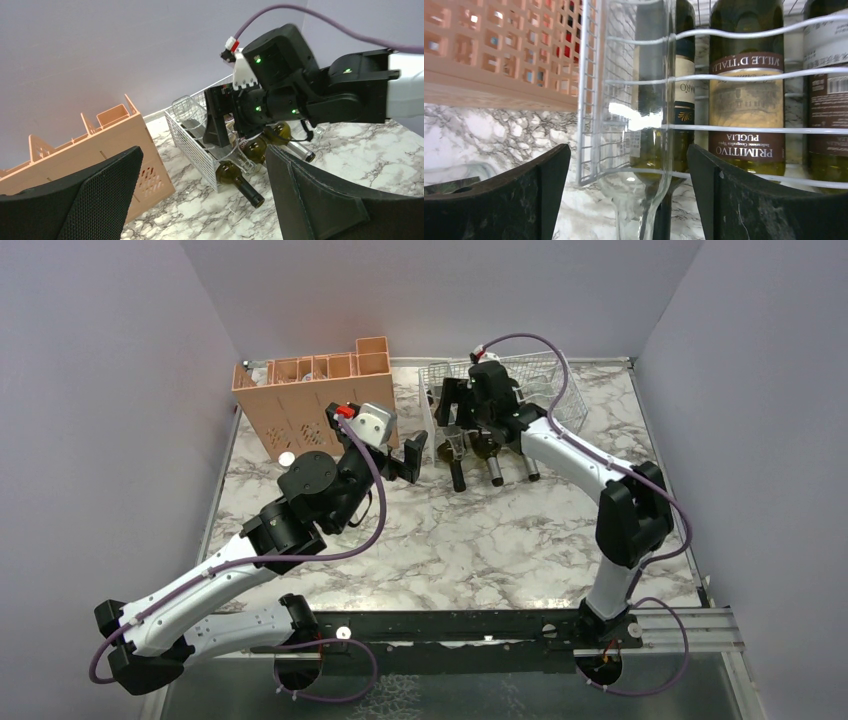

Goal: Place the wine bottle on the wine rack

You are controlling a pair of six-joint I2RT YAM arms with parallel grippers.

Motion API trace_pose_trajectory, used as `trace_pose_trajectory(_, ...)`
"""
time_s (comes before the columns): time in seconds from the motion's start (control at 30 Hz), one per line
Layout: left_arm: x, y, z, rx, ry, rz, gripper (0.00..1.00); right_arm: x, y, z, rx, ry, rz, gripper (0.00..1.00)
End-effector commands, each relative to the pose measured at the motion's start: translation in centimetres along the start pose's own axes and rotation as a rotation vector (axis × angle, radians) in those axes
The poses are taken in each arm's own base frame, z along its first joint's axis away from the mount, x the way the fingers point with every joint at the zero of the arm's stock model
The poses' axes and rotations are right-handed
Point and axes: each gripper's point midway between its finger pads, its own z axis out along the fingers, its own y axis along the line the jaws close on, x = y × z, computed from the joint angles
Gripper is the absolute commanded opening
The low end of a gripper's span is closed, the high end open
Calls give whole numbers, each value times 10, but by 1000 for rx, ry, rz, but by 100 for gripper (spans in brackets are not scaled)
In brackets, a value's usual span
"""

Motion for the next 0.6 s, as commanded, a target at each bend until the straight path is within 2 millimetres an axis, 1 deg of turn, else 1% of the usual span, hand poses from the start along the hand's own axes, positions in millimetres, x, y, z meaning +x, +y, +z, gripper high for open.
trace_pose_trajectory(0.0,-23,7,-5,-11,-49,-20,99,-43,19,-45,-100,-112,-69,88)
trace_pose_trajectory(0.1,-31,9,-7,-15,-64,-24,99,-39,35,-68,-215,-107,-124,87)
trace_pose_trajectory(0.27,-43,13,-11,-13,-94,-23,99,-19,74,-108,-448,-113,-178,85)
trace_pose_trajectory(0.37,-51,19,-15,-34,-112,-29,99,-4,98,-127,-568,-117,-212,85)
trace_pose_trajectory(0.47,-60,25,-20,-51,-133,-36,99,21,125,-147,-766,-89,-279,83)
trace_pose_trajectory(0.57,-74,28,-25,-48,-167,-73,99,42,147,-158,-884,-98,-330,83)
